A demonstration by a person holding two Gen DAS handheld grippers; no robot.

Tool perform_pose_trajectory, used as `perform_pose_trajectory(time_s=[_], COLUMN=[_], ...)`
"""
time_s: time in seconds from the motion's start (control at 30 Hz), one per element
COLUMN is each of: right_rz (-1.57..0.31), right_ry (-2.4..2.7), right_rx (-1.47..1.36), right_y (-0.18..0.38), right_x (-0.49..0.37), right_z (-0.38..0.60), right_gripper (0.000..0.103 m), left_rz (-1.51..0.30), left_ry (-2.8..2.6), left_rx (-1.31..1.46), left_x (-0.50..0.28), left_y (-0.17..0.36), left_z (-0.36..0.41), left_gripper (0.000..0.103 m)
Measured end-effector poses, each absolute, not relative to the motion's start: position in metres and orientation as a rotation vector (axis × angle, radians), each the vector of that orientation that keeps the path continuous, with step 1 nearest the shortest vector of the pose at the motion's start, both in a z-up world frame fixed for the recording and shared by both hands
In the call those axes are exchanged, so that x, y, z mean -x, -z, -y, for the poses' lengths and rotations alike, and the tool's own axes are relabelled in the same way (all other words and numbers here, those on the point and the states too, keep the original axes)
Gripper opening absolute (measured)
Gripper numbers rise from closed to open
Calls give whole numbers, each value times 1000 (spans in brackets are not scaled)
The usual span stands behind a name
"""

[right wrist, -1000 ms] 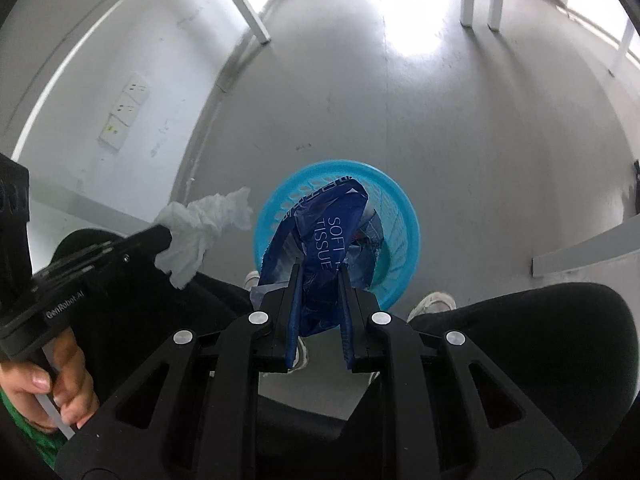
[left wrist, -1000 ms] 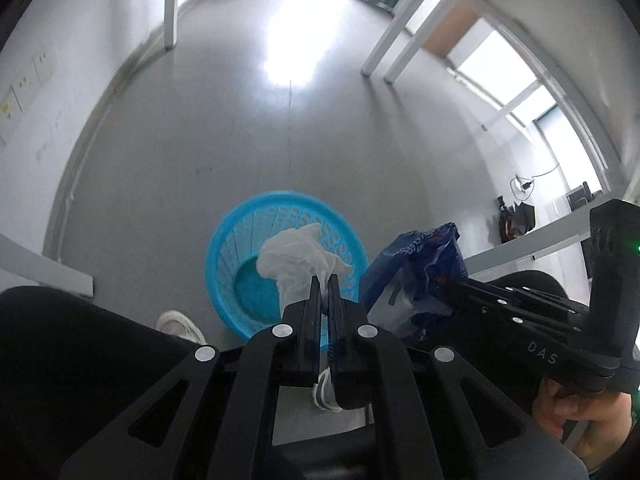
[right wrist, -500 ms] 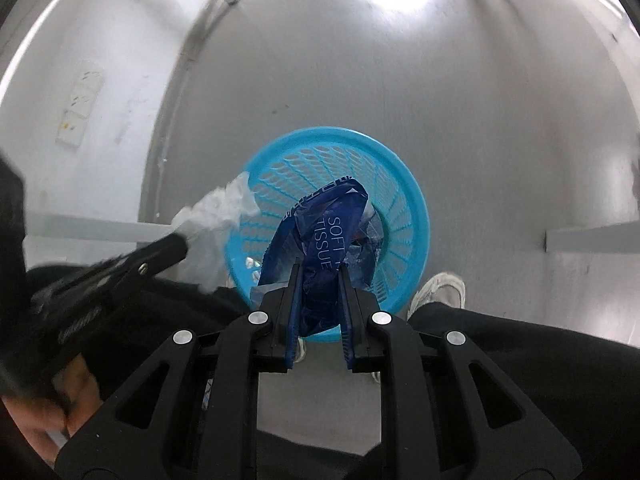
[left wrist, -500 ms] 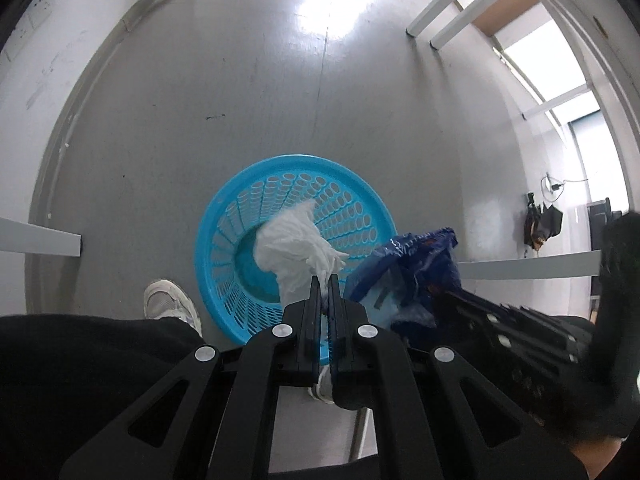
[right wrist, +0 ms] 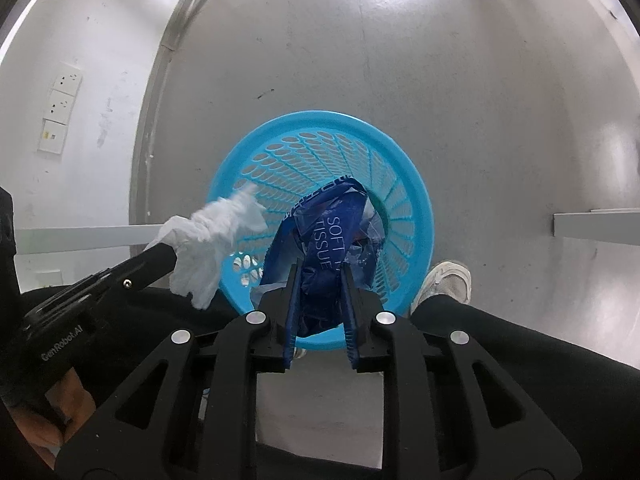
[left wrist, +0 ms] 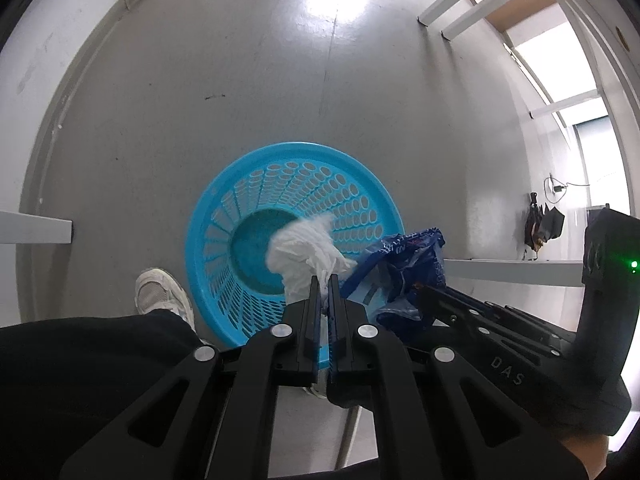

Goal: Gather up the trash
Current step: 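Open both tools to drop the wrapper and tissue into the wastebasket, then raise both tools back toward the remaining trash on the table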

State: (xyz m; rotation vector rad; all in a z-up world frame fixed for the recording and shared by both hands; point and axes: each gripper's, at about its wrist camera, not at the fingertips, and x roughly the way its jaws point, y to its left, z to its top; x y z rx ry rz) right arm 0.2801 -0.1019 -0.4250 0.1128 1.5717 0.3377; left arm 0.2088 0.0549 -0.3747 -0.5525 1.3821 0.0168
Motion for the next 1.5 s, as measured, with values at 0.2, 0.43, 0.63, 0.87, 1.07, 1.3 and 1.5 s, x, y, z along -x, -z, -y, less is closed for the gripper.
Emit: perform_pose_trajectory(time_s=[0.2, 0.43, 0.63, 0.87, 1.07, 1.3, 1.5], right_rz=[-1560, -1541, -1469, -1442, -1396, -1336, -1270], right_ry=[-324, -320, -341, -359, -424, -432, -462], right_rx=[-123, -89, -34, -28, -24, -6, -40], right_y=[422, 410, 383, 363, 339, 312, 281], right_x=[-279, -271, -257, -240, -218, -197, -176], right_z=[108, 106, 104, 108, 111, 122, 139], right_gripper=[39, 43, 53, 53, 61, 70, 73], left_rz=[-1359, -1361, -1336, -1302, -1282, -1268, -1246], left_ry=[-33, -34, -35, -72, -65, -38, -31], left_rx=[546, 524, 429, 386, 355, 320, 311], left_x=[-208, -204, -195, -185, -169, -147, -121], left_y=[370, 367, 355, 339, 324, 303, 280], left_z=[-55, -53, -42, -45, -42, -33, -26], left_gripper=[24, 30, 34, 44, 51, 63, 68])
